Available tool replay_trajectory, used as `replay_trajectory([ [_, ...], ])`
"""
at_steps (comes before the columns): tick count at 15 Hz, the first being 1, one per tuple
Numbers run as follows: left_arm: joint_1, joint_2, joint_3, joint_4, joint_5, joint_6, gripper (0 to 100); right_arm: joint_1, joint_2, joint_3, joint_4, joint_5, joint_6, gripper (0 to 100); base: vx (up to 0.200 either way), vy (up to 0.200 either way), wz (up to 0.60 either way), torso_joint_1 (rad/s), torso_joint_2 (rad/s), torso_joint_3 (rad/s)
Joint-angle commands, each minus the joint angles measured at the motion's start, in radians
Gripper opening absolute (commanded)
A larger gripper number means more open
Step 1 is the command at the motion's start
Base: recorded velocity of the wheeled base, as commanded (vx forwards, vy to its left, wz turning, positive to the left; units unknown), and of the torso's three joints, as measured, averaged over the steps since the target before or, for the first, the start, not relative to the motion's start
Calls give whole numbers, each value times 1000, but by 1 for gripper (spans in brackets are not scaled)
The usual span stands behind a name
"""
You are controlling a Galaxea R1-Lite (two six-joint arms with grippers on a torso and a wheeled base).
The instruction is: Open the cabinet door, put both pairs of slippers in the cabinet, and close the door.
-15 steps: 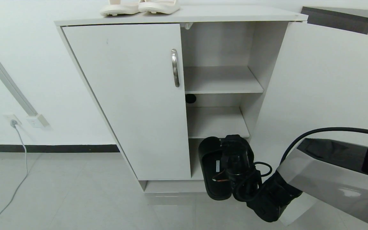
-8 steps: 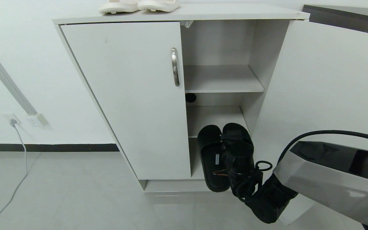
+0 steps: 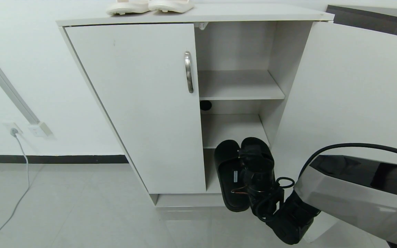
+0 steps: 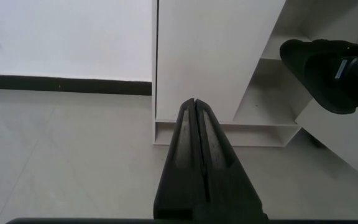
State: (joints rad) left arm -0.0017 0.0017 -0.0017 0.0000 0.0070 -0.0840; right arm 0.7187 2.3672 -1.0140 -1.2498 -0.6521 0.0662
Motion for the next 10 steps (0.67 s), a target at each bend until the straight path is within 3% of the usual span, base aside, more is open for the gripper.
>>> replay_trajectory([
  [1,0,1,0,0,1,0,0,1,0,0,-2,0,0,0,200,0,0,2,-2,2],
  [7,0,1,0,0,1,0,0,1,0,0,-2,0,0,0,200,0,0,1,4,2],
  [10,0,1,0,0,1,1,0,-4,15,3,-3,2,1,0,0,0,0,0,0,0],
])
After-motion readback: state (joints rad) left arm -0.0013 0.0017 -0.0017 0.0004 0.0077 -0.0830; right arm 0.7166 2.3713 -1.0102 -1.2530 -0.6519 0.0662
